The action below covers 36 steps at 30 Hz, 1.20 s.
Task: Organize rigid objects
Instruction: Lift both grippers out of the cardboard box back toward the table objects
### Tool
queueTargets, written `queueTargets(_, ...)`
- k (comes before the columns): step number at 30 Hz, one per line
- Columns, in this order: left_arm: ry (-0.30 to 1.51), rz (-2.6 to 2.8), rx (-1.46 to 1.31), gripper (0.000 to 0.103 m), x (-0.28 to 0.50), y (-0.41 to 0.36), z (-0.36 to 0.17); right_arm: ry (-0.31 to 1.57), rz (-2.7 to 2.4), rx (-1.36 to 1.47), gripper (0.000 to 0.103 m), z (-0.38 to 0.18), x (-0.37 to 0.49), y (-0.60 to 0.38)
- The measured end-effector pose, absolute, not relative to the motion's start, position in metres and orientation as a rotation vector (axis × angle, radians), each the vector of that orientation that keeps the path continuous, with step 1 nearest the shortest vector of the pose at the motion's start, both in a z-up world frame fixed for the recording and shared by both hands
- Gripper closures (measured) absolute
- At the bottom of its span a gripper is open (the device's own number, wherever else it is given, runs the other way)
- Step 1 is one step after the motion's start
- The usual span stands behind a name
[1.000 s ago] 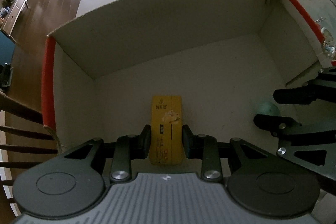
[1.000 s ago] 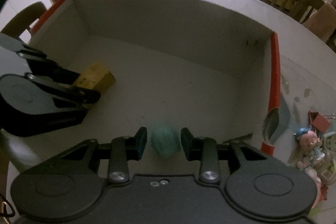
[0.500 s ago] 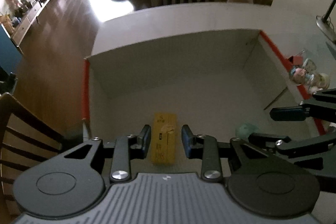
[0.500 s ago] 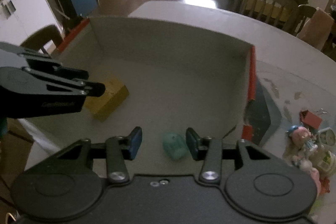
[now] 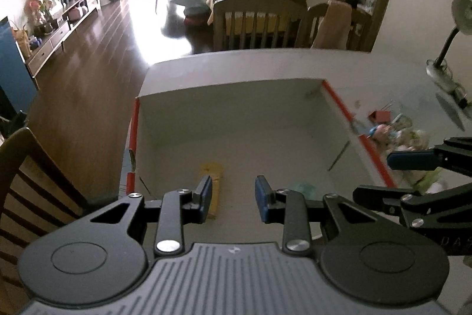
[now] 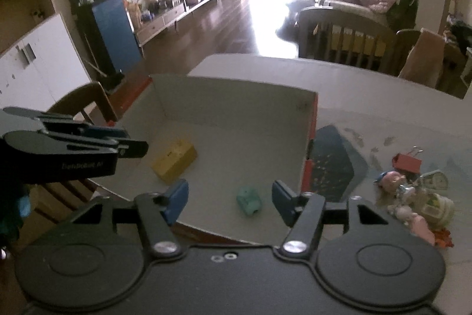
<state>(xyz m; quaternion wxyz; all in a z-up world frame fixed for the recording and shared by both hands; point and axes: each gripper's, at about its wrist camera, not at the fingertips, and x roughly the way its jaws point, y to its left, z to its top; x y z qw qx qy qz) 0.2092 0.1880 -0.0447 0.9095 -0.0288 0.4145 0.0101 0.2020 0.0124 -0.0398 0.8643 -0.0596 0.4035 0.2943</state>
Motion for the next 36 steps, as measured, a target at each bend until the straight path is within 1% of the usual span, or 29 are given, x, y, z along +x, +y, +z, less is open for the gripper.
queueTargets(1, 0.841, 0.022, -0.066, 0.073, 0.205, 0.185, -0.042, 0.835, 0.618, -0.123, 0.038, -0.037, 0.198, 0.01)
queueTargets(5, 0.784, 0.002, -0.09, 0.073, 0.189, 0.171, -0.031, 0.798, 0.63, -0.098, 0.031, -0.029, 0.184, -0.001)
queueTargets(6, 0.773, -0.001, -0.089, 0.071, 0.186, 0.166, -0.029, 0.789, 0.632, -0.095, 0.03, -0.026, 0.181, -0.005)
queueTargets(8, 0.758, -0.003, -0.095, 0.054, 0.181, 0.159, -0.025, 0.772, 0.638, -0.086, 0.027, -0.022, 0.176, -0.011)
queueTargets(9, 0.746, -0.003, -0.102, 0.036, 0.177, 0.155, -0.023, 0.765, 0.64, -0.083, 0.025, -0.022, 0.174, -0.014)
queueTargets(10, 0.734, -0.002, -0.106, 0.03, 0.173, 0.151, -0.022, 0.756, 0.642, -0.082, 0.024, -0.02, 0.172, -0.018)
queueTargets(15, 0.712, -0.003, -0.102, 0.03, 0.166, 0.127, -0.017, 0.725, 0.64, -0.068, 0.018, -0.018, 0.167, -0.04)
queueTargets(17, 0.705, 0.002, -0.099, 0.029, 0.166, 0.117, -0.017, 0.708, 0.638, -0.057, 0.014, -0.018, 0.165, -0.051)
queueTargets(19, 0.694, 0.003, -0.103, 0.022, 0.164, 0.108, -0.017, 0.687, 0.631, -0.05, 0.012, -0.018, 0.161, -0.063)
queueTargets(21, 0.683, -0.001, -0.116, 0.021, 0.164, 0.099, -0.017, 0.672, 0.632, -0.047, 0.01, -0.018, 0.159, -0.074)
queueTargets(23, 0.677, -0.002, -0.123, 0.02, 0.163, 0.089, -0.017, 0.655, 0.623, -0.051, 0.005, -0.019, 0.156, -0.086)
queueTargets(26, 0.666, -0.007, -0.121, 0.016, 0.164, 0.073, -0.019, 0.634, 0.618, -0.059, 0.001, -0.021, 0.152, -0.104)
queueTargets(27, 0.658, -0.014, -0.121, 0.013, 0.165, 0.067, -0.02, 0.633, 0.613, -0.063, 0.0, -0.023, 0.151, -0.109)
queueTargets(28, 0.652, -0.02, -0.118, 0.007, 0.165, 0.062, -0.021, 0.634, 0.61, -0.067, 0.0, -0.025, 0.151, -0.115)
queueTargets(30, 0.632, -0.021, -0.107, 0.0, 0.168, 0.051, -0.022, 0.641, 0.6, -0.07, 0.0, -0.03, 0.153, -0.126)
queueTargets(32, 0.61, -0.022, -0.1, 0.0, 0.171, 0.04, -0.023, 0.651, 0.588, -0.074, 0.0, -0.037, 0.155, -0.139)
queueTargets(36, 0.625, -0.056, -0.113, 0.0, 0.183, 0.02, -0.03, 0.678, 0.555, -0.081, 0.0, -0.051, 0.161, -0.164)
